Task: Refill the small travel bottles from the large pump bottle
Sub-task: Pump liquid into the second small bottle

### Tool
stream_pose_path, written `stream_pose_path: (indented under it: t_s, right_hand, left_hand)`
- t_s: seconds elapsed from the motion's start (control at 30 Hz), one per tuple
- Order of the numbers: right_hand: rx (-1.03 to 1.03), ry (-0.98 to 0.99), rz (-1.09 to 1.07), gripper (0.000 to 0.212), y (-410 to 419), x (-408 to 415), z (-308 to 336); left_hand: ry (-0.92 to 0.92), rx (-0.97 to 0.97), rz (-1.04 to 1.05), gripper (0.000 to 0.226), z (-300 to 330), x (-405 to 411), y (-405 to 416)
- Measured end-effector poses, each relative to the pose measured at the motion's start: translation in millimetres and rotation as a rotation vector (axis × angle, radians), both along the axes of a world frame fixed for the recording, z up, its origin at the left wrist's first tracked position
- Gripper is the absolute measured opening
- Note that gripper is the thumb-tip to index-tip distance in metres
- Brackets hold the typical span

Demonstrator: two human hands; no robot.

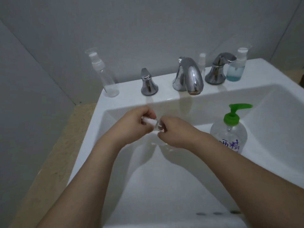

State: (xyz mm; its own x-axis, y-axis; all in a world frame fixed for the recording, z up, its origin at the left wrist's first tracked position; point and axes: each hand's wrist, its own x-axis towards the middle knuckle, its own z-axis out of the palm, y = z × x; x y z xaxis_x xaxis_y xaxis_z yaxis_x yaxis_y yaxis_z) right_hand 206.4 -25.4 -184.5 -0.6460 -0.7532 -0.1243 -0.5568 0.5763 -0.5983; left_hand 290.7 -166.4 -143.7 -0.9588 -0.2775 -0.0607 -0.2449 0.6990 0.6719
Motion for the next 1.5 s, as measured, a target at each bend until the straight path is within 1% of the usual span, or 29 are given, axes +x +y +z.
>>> stream_pose_path:
  t_s: [0.1, 0.2, 0.27, 0.37, 0.43, 0.53, 0.6, 0.67, 0.73, 0.83, 0.9, 0.93, 0.97, 1.07, 1.13, 1.2, 1.27, 1.33, 1.37, 1.43, 1.5]
  right_hand:
    - [0.033, 0.007, 0.003, 0.012, -1, -4, -4]
    - [0.017, 0.016, 0.012, 0.016, -4, -5, -3]
    - [0.007, 0.021, 0.014, 0.02, -5, -5, 0]
    - [0.013, 0.013, 0.009, 0.02, -5, -6, 0]
    - [0.043, 0.029, 0.035, 0.022, -6, -4, -2]
    - [0.038, 0.051, 0.097, 0.021, -9, 1, -3]
    - [-0.006, 0.079, 0.101, 0.018, -9, 1, -1]
    - [-0.033, 0.09, 0.07, 0.013, -8, -2, 1]
    - [-0.034, 0.069, 0.029, 0.013, -6, -5, 1]
    - [0.022, 0.086, 0.017, 0.012, -6, -5, 0]
    - [0.072, 0.094, 0.025, 0.011, -6, -5, -2]
    - [0.094, 0.084, 0.029, 0.011, -6, -4, -3]
    - [0.106, 0.078, 0.033, 0.011, -7, -4, -3]
    - [0.091, 0.119, 0.043, 0.011, -8, -3, 0]
    - [0.073, 0.12, 0.04, 0.011, -9, -2, 1]
    - [0.047, 0.091, 0.031, 0.013, -9, -4, 0]
    - [0.044, 0.082, 0.024, 0.015, -8, -5, -1]
    - [0.074, 0.097, 0.03, 0.01, -8, -4, 0]
    - [0.089, 0.098, 0.031, 0.01, -8, -4, 1]
    - [0.105, 0.094, 0.031, 0.011, -7, -4, 2]
    - [0.115, 0.099, 0.031, 0.011, -7, -4, 3]
  left_hand:
    - [-0.012, 0.0, -0.03, 0.018, -5, -1, -2]
    - [-0.013, 0.047, -0.014, 0.013, -5, -2, -6]
    - [-0.004, 0.034, -0.008, 0.008, -4, -3, -7]
    - [-0.017, 0.039, -0.003, 0.005, -3, -2, -6]
    - [-0.058, 0.043, 0.011, 0.012, -2, -3, -6]
    - [-0.073, -0.002, 0.098, 0.033, -2, -5, -6]
    - [-0.053, -0.02, 0.124, 0.035, -1, -6, -5]
    - [-0.017, 0.019, 0.103, 0.028, -1, -4, -3]
    - [0.01, 0.03, 0.059, 0.018, -1, -4, -2]
    - [-0.033, -0.007, 0.027, 0.016, -3, -3, -3]
    - [-0.089, 0.032, 0.013, 0.016, -4, -3, -5]
    - [-0.114, 0.052, 0.01, 0.018, -4, -3, -5]
    - [-0.137, 0.058, 0.02, 0.024, -4, -3, -5]
    - [-0.198, 0.027, 0.1, 0.053, -2, -4, -4]
    - [-0.203, 0.052, 0.128, 0.058, -2, -3, -4]
    - [-0.168, 0.107, 0.115, 0.05, -2, -2, -5]
    - [-0.118, 0.103, 0.071, 0.042, -4, -2, -4]
    - [-0.057, 0.05, 0.007, 0.048, -5, -2, -4]
    - [-0.021, 0.035, -0.021, 0.046, -6, -2, -4]
    - [0.033, 0.052, -0.045, 0.038, -8, -2, -7]
    - [0.035, 0.098, -0.023, 0.024, -7, -3, -8]
